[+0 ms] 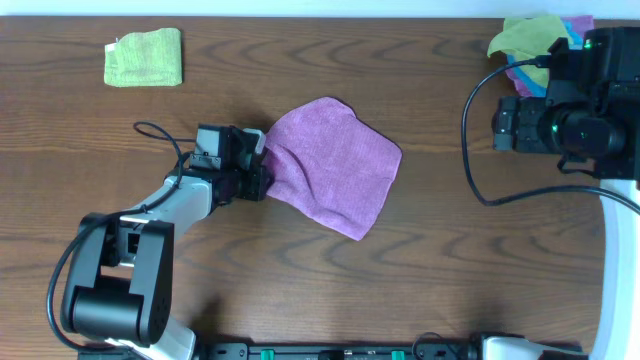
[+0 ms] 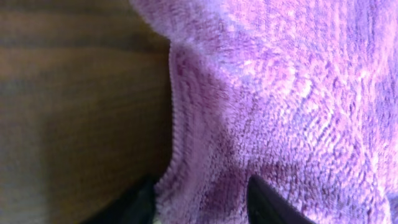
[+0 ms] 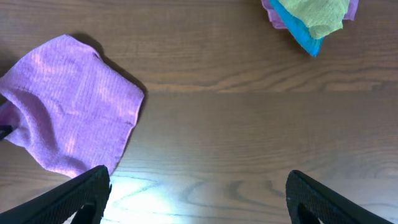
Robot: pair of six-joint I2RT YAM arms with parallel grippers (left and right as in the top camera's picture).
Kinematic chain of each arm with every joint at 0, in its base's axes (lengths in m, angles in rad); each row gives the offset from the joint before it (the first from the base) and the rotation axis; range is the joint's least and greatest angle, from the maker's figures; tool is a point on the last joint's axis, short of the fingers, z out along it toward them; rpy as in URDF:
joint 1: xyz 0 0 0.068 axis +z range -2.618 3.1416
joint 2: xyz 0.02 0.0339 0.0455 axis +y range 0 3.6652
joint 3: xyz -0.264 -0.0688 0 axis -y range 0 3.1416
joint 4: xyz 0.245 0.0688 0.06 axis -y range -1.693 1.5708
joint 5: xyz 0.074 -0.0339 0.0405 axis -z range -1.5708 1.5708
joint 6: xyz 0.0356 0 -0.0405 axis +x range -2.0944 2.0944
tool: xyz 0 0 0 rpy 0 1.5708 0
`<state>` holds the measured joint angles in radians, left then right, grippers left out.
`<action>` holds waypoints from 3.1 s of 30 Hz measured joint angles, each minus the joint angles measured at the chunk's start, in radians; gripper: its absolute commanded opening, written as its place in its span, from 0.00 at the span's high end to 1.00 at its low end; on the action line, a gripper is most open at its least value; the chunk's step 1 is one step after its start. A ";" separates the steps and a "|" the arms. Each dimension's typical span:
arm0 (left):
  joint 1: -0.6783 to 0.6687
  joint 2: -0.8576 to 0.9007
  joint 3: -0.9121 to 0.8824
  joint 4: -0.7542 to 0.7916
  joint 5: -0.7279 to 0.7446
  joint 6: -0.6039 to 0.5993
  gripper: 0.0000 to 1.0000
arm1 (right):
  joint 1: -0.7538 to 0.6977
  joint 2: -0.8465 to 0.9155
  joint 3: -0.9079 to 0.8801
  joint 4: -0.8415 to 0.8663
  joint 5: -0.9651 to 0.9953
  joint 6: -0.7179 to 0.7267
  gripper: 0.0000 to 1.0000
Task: Fold the cloth
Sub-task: 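Reach the left gripper to the pink cloth's left edge and grasp, then reach the right gripper to the pink cloth's right edge and grasp, then lift both cloth edges and bring the grippers toward each other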
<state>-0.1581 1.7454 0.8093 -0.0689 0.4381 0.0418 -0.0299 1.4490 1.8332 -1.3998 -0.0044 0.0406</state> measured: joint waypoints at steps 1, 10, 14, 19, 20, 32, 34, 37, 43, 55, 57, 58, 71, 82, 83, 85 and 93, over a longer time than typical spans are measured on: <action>0.000 0.002 0.000 -0.004 0.001 -0.003 0.95 | 0.000 0.000 0.000 0.000 0.000 0.000 0.11; 0.010 -0.004 0.007 -0.102 -0.007 -0.020 0.95 | 0.000 0.000 0.000 0.003 0.000 -0.004 0.13; 0.029 -0.039 0.011 -0.222 -0.056 -0.040 0.94 | 0.000 0.000 0.000 0.008 0.003 -0.005 0.13; 0.043 -0.145 0.009 -0.354 -0.107 -0.051 0.94 | 0.000 0.000 -0.010 0.025 0.009 -0.008 0.13; 0.043 -0.180 0.009 -0.377 -0.111 -0.056 0.94 | 0.000 0.000 -0.023 0.036 0.010 -0.008 0.13; 0.043 -0.346 0.009 -0.546 -0.133 -0.106 0.94 | 0.005 0.014 -0.431 0.200 -0.170 -0.016 0.17; 0.043 -0.346 0.009 -0.551 -0.136 -0.123 0.94 | 0.023 0.014 -0.486 0.212 -0.207 -0.021 0.17; 0.043 -0.346 0.009 -0.558 -0.143 -0.147 0.94 | 0.074 0.014 -0.549 0.222 -0.252 -0.027 0.17; 0.037 -0.346 -0.005 -0.558 -0.154 -0.188 0.94 | 0.190 0.014 -0.635 0.264 -0.355 -0.031 0.17; -0.032 -0.346 -0.110 -0.556 -0.165 -0.262 0.94 | 0.310 0.015 -0.715 0.449 -0.426 -0.020 0.18; -0.038 -0.346 -0.113 -0.556 -0.165 -0.273 0.95 | 0.334 0.015 -0.715 0.518 -0.437 -0.007 0.18; -0.039 -0.346 -0.113 -0.556 -0.164 -0.278 0.95 | 0.349 0.017 -0.715 0.555 -0.443 0.000 0.18; -0.048 -0.346 -0.113 -0.528 -0.157 -0.307 0.94 | 0.425 0.155 -0.717 0.460 -0.323 0.082 0.25; -0.048 -0.346 -0.113 -0.473 -0.166 -0.308 0.94 | 0.425 0.155 -0.784 0.375 -0.321 0.069 0.25; -0.048 -0.346 -0.113 -0.473 -0.169 -0.308 0.95 | 0.425 0.155 -0.809 0.395 -0.338 0.069 0.25; -0.048 -0.346 -0.113 -0.471 -0.176 -0.308 0.94 | 0.425 0.155 -0.845 0.431 -0.372 0.066 0.25; -0.048 -0.346 -0.113 -0.446 -0.169 -0.329 0.95 | 0.425 0.155 -0.921 0.520 -0.462 0.065 0.23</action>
<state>-0.2062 1.3994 0.6960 -0.5148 0.2691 -0.2871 0.3950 1.6043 0.9123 -0.8799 -0.4660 0.1059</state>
